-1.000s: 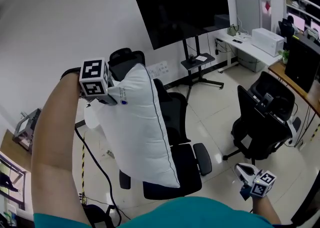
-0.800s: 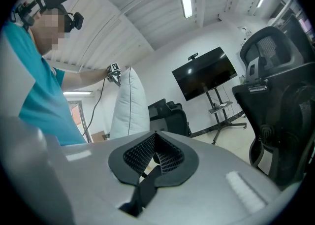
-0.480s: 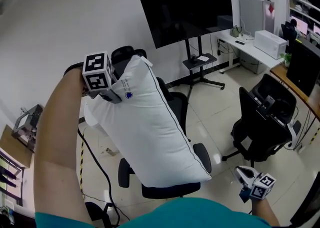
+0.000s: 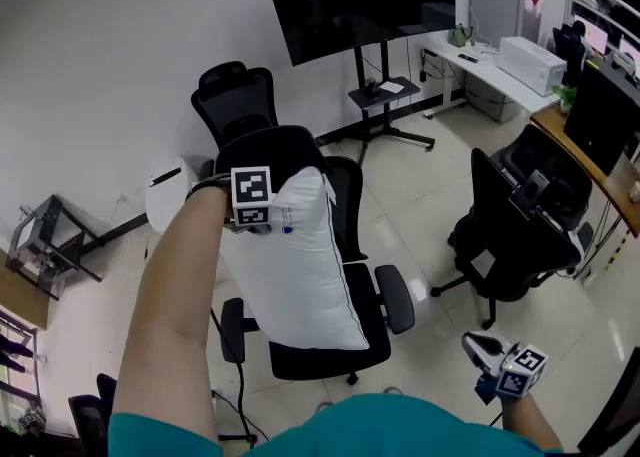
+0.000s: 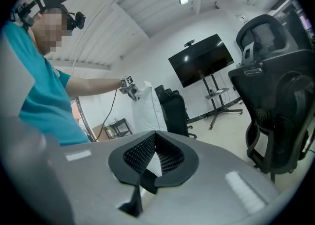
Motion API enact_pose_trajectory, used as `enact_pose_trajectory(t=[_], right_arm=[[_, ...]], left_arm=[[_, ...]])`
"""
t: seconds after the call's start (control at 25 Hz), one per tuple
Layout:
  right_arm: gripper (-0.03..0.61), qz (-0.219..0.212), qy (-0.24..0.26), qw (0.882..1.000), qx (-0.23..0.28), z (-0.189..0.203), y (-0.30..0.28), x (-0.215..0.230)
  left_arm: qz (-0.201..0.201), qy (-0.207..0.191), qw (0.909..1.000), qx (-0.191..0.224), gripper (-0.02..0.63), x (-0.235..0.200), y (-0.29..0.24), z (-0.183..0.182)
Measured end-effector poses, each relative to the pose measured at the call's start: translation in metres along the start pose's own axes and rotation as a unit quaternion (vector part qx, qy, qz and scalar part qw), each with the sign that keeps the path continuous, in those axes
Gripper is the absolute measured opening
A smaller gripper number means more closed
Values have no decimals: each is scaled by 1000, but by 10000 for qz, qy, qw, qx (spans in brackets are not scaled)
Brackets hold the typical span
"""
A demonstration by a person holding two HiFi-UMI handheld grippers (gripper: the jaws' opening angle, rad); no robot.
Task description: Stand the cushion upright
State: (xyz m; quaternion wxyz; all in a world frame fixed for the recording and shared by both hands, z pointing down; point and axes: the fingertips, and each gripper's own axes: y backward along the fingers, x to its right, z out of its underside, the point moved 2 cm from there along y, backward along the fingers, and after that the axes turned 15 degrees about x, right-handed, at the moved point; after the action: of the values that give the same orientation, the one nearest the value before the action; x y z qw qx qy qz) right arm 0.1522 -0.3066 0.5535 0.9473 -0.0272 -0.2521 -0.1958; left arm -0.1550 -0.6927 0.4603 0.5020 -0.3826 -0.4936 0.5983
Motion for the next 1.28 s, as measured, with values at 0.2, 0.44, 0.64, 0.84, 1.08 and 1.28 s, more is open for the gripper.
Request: enact_pose_trajectory(t=[0.2, 0.44, 0.64, 0.84, 1.08, 1.28], right_arm=[[3, 238, -118, 9984, -492, 17, 11, -5], [3, 576, -145, 9970, -502, 11, 22, -5], [3, 201, -66, 9991, -362, -6, 6, -2], [3, -680, 202, 9964, -461, -19, -25, 6], [3, -1847, 177, 9814, -493, -32, -62, -7], [3, -2685, 225, 9609, -644, -25, -90, -55]], left_arm=[[-2614, 1120, 9510, 1213, 94, -76, -148, 27], [-3462, 790, 9109, 2103, 123, -95, -177, -16], [-3351, 1103, 8988, 2601, 305, -73, -112, -2], [-3501, 2187, 8137, 4093, 301, 19, -18, 28], [-3088, 3262, 6651, 5966, 245, 222, 9, 43], [-3219, 4082, 5239, 6748, 11, 346, 3, 47]])
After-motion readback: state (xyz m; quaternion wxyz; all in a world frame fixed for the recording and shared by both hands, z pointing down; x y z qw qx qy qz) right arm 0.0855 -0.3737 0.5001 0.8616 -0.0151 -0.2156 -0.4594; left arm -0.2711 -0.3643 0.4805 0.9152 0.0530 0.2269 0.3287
